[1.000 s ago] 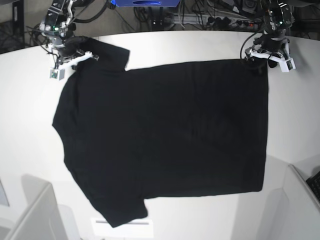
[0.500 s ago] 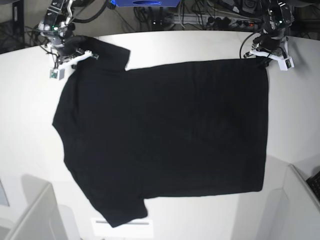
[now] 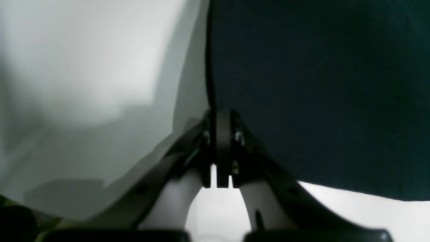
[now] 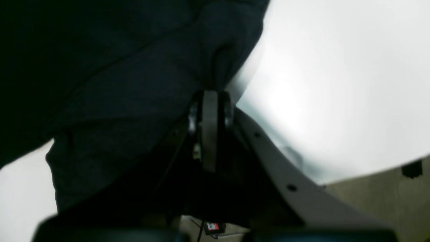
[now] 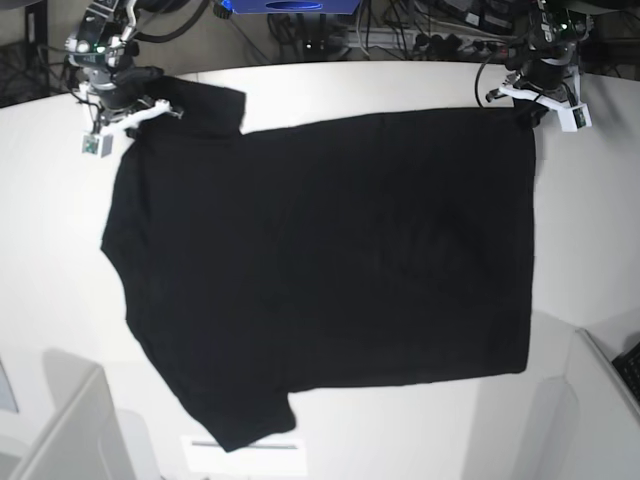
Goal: Fold the T-shirt properly
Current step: 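Grasp the opposite shoulder corner with the left gripper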
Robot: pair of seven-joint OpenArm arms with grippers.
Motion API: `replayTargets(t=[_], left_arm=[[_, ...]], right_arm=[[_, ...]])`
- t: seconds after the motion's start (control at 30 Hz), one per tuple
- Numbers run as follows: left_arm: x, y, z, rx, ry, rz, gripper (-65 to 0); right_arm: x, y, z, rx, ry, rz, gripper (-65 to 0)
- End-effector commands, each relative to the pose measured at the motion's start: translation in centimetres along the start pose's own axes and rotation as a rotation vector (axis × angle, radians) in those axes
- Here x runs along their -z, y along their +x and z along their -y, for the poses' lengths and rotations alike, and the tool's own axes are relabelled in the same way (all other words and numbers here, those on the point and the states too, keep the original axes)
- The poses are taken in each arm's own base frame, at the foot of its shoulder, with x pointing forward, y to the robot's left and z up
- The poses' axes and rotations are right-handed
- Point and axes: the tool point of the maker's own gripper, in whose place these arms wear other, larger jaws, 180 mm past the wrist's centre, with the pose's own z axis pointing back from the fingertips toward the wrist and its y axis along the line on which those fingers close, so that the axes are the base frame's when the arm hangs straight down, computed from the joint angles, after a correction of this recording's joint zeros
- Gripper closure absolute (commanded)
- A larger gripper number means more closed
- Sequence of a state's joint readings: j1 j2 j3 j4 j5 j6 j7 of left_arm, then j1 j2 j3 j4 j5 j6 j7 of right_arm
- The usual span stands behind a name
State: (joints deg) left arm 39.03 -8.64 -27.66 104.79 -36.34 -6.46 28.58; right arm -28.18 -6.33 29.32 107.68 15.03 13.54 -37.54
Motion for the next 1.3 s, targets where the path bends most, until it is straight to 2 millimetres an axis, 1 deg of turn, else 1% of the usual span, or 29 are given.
replayTargets(t=[0.0, 0.07, 0.2, 0.3, 0.37, 0.43, 0.47, 0.53, 0.6, 0.67, 0.73, 0.77, 0.87, 0.93, 1.07, 1.13, 1.27], left_arm=[[-0.4, 0.9, 0.0, 0.014, -0.006, 0.028, 0.0], [-0.7, 0.9, -0.2, 0.028, -0.007, 0.024, 0.0], [-1.1, 1.5, 0.2, 0.049, -0.017, 0.034, 0.0], [-1.5, 1.4, 0.2, 0.057, -0.018, 0.03, 0.0], [-1.9, 1.1, 0.2, 0.065, -0.017, 0.02, 0.0], [-2.3, 0.9, 0.3, 0.072, -0.019, 0.016, 0.0], [-2.5, 0.7, 0.2, 0.074, -0.017, 0.008, 0.0], [-2.8, 0.2, -0.1, 0.076, -0.012, -0.006, 0.0], [-3.1, -0.2, -0.3, 0.077, -0.007, -0.017, 0.0], [-3.5, -0.1, -0.1, 0.084, -0.012, -0.017, 0.0], [-3.4, 0.0, 0.3, 0.085, -0.022, -0.014, 0.0], [-3.4, 0.0, 0.4, 0.084, -0.023, -0.013, 0.0], [-3.0, 0.6, 1.0, 0.081, -0.037, 0.004, 0.0], [-2.8, 0.5, 1.2, 0.078, -0.041, -0.022, 0.0], [-2.3, 0.9, 3.1, -0.036, -0.129, -0.059, 0.0], [-2.1, 1.8, 4.0, -0.067, -0.172, -0.048, 0.0], [-1.8, 2.8, 4.5, -0.071, -0.193, -0.027, 0.0]], right_arm=[[-0.5, 1.1, 0.6, -0.007, -0.014, 0.042, 0.0], [-0.6, 1.1, 1.2, -0.001, -0.03, 0.041, 0.0], [-0.9, 0.1, 1.3, -0.005, -0.03, 0.02, 0.0], [-1.0, -0.2, 1.4, -0.007, -0.031, 0.011, 0.0], [-1.2, -0.9, 1.5, -0.009, -0.035, -0.004, 0.0], [-1.6, -0.6, 1.5, -0.015, -0.036, 0.004, 0.0], [-1.8, -0.8, 1.5, -0.019, -0.037, 0.0, 0.0], [-2.2, -0.5, 1.5, -0.027, -0.039, 0.008, 0.0], [-2.3, -0.4, 1.6, -0.029, -0.041, 0.011, 0.0], [-2.3, -0.3, 1.5, -0.03, -0.04, 0.014, 0.0], [-2.3, 0.0, 1.4, -0.032, -0.037, 0.023, 0.0], [-2.1, 0.5, 1.2, -0.031, -0.034, 0.035, 0.0], [-1.9, 1.3, 1.0, -0.031, -0.029, 0.054, 0.0], [-1.7, 1.9, 0.9, -0.036, -0.027, 0.066, 0.0], [-1.5, 3.0, 0.6, -0.036, -0.021, 0.092, 0.0], [-1.3, 3.6, 0.5, -0.037, -0.019, 0.106, 0.0], [-1.2, 4.2, 0.2, -0.036, -0.014, 0.119, 0.0]])
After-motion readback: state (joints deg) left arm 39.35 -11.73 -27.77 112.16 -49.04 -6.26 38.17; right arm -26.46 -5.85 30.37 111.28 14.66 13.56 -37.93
